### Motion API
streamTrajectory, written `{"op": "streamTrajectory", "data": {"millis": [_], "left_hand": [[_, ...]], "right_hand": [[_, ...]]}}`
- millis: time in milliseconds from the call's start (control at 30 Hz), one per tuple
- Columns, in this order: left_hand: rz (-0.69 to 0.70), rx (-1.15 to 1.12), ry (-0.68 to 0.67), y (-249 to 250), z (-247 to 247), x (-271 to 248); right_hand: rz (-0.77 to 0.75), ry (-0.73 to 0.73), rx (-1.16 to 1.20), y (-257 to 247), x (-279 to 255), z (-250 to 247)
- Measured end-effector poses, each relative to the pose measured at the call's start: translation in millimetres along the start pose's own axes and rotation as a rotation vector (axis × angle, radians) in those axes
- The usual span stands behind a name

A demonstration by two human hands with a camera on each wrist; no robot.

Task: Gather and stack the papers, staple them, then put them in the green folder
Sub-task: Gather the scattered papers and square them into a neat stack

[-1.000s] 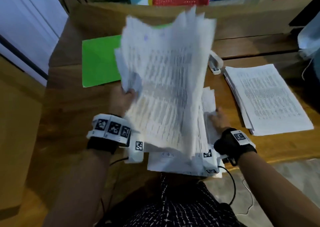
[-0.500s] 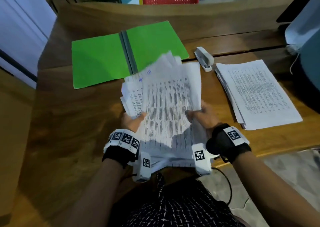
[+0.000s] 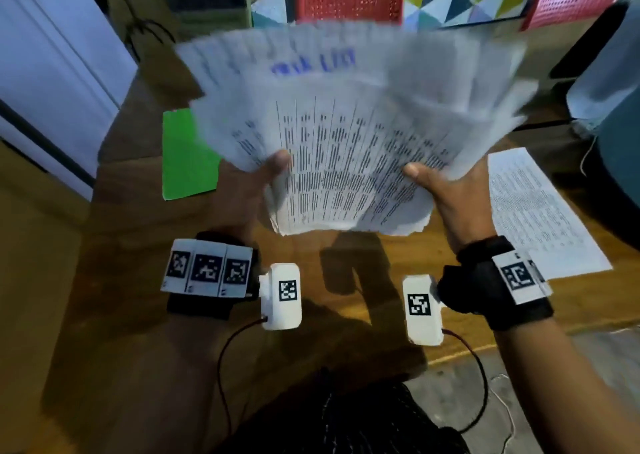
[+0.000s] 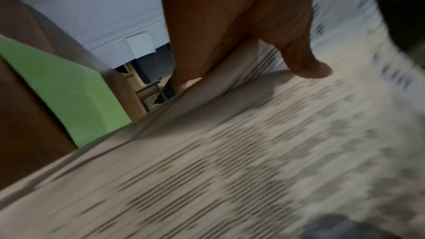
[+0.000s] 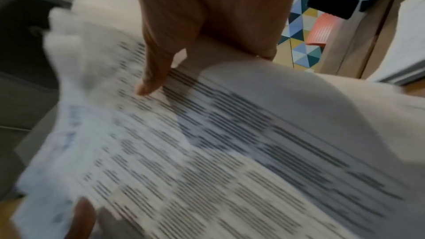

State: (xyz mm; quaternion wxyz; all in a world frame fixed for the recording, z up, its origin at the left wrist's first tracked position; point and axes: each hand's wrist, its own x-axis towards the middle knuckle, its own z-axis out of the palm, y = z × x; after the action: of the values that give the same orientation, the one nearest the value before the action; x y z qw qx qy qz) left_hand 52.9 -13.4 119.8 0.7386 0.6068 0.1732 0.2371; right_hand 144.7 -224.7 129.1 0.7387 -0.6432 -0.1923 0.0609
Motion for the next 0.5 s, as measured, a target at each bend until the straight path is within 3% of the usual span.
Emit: {"op": "streamTrajectory", "data": {"millis": [67,167,300,367,500], "left_hand": [[0.071,-0.023,-0.047,2,7,0],[0.195,0.08,0.033,9,21,-2],[0.381,0.323,0.201,15,29,4],[0.443,0.36,0.296,17,33,8],[0.432,0.179,0.344,10,27,11]], "right_hand": [[-0.031,0.1,0.008,6,1,4],[-0.209,0.213,-0.089,7,4,15],[-0.488,0.171,-0.617,10,18,23],[-0.519,0.138,-0.814,13,20,23],[-0.529,0.171,-0.809,14,22,16]]}}
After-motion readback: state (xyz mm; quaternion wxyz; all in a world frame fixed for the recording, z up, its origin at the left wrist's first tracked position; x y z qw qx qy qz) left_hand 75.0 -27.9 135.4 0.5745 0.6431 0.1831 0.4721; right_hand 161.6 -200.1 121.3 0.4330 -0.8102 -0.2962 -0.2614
